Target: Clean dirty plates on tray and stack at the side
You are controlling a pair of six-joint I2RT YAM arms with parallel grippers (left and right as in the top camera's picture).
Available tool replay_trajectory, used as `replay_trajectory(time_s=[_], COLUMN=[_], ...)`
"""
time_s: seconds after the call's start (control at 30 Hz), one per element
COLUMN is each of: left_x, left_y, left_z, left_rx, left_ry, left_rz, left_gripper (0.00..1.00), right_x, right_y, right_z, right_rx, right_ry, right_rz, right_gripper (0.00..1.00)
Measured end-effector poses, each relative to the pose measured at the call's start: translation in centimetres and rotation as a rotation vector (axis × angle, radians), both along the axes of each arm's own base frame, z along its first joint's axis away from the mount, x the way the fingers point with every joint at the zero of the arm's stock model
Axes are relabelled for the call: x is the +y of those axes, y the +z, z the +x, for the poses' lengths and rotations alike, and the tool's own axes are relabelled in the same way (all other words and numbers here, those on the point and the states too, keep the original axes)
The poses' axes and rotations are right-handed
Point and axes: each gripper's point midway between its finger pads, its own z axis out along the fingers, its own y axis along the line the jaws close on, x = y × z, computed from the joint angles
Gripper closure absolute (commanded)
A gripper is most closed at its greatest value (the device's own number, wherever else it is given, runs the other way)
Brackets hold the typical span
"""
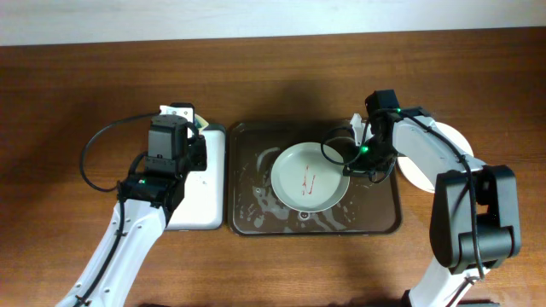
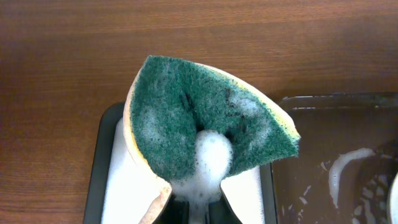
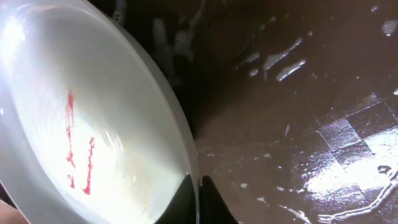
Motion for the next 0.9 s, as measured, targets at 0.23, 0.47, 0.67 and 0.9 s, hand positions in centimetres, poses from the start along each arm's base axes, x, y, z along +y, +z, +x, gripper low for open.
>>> replay_trajectory(time_s=[0.23, 0.47, 0.67, 0.9], left_x=[0.0, 0.0, -2.6, -8.1], left_y=[0.0, -0.5, -0.7, -2.1], left_z=[0.0, -0.5, -0.9, -1.9], left_rx=[0.000, 0.026, 0.050, 0.139], left_ry=[0.000, 0.001, -0.032, -0.105], left_rz=[-0.001, 0.000, -0.142, -0.349], left_gripper=[1.00, 1.00, 1.00, 1.00], right_x=[0.0, 0.1, 2.4, 4.6], right_y=[0.0, 0.0, 0.0, -0.5], right_z=[0.0, -0.5, -0.7, -0.5], right_rx=[0.001, 0.024, 0.009, -0.005], right_ry=[-0.001, -0.007, 0.042, 0.051], right_rz=[0.000, -0.002, 0.000, 0.005], right_gripper=[0.96, 0.96, 0.96, 0.96])
